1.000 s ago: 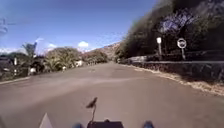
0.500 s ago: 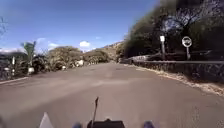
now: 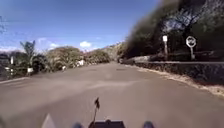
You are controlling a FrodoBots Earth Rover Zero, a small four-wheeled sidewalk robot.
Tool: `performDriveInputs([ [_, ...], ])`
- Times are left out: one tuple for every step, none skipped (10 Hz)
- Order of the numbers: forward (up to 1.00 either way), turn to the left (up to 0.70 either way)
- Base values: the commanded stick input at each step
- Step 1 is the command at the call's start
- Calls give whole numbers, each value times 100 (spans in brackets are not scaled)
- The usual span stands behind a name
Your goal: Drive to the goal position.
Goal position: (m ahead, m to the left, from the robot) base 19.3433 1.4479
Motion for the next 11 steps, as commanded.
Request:
performDriveInputs([
  [50,0],
  [50,0],
  [50,0],
  [50,0],
  [50,0],
  [50,0],
  [50,0],
  [50,0],
  [50,0],
  [50,0],
  [50,0],
])
